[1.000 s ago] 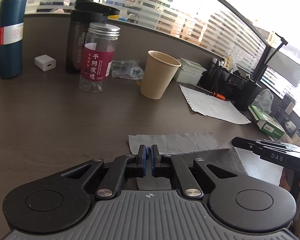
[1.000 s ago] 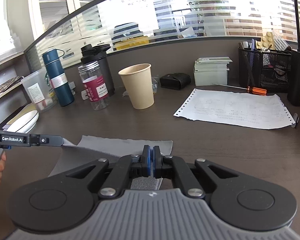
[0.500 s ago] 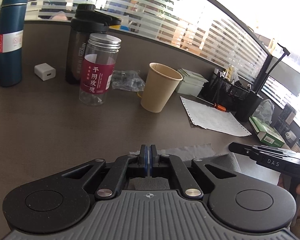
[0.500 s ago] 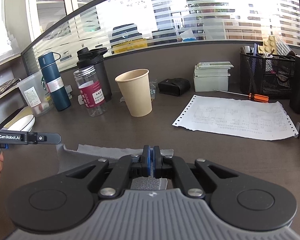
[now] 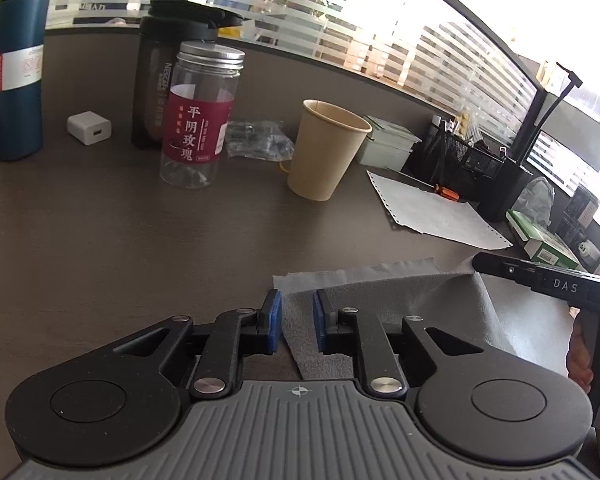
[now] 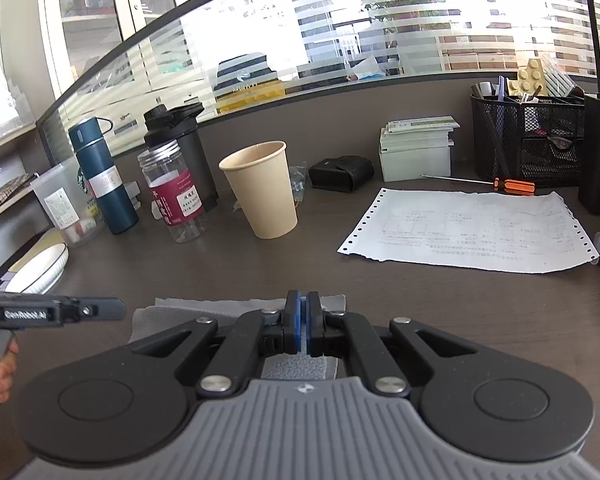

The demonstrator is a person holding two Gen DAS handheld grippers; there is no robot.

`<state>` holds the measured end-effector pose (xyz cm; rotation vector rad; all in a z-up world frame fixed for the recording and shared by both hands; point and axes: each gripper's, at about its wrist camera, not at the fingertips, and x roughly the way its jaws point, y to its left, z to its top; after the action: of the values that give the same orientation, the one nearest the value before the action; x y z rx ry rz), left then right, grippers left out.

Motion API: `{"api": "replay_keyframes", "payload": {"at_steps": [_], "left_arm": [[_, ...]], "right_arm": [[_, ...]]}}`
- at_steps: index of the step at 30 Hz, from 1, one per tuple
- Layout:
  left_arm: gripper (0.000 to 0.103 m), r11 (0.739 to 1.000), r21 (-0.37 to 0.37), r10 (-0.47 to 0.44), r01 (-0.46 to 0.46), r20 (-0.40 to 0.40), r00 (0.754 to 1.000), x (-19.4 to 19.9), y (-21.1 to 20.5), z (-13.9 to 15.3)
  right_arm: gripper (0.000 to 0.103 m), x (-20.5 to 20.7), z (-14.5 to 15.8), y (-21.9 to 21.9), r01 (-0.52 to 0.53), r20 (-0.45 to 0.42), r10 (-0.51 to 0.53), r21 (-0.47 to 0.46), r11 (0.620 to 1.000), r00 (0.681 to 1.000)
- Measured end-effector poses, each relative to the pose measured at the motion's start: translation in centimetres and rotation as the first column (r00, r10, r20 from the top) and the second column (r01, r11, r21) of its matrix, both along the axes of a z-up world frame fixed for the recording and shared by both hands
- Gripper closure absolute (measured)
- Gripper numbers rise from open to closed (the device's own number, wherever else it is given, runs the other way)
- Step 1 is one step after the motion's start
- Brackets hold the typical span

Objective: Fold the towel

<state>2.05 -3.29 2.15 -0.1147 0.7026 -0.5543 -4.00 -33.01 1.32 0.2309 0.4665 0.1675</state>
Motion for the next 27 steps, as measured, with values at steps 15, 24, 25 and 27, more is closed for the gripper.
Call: {"api": "replay_keyframes", "payload": {"at_steps": [15, 24, 25, 27], "left_arm": [[0.066, 0.999, -0.044, 0.003, -0.004, -0.028, 1.0, 1.1, 0.2, -1.4], [0.094, 1.0, -0.013, -0.002, 0.002, -0.024, 1.0, 1.2, -0.3, -1.7], [0.095, 1.0, -0.012, -0.004, 0.004, -0.02, 1.0, 1.2, -0.3, -1.7], [0.1, 1.0, -0.015, -0.012, 0.012, -0.011, 1.0, 1.1, -0.3, -1.5]], "right_arm": [[0.1, -0.6, 0.1, -0.3, -0.009, 0.021, 0.008, 0.027, 1.0, 1.0], [0.1, -0.9, 0.3, -0.4, -0.012, 0.026, 0.011, 0.029, 0.999, 1.0], [0.1, -0.9, 0.3, -0.4, -0.013, 0.027, 0.012, 0.03, 0.999, 1.0], [0.1, -0.9, 0.3, -0.5, -0.013, 0.028, 0.012, 0.03, 0.999, 1.0]]}}
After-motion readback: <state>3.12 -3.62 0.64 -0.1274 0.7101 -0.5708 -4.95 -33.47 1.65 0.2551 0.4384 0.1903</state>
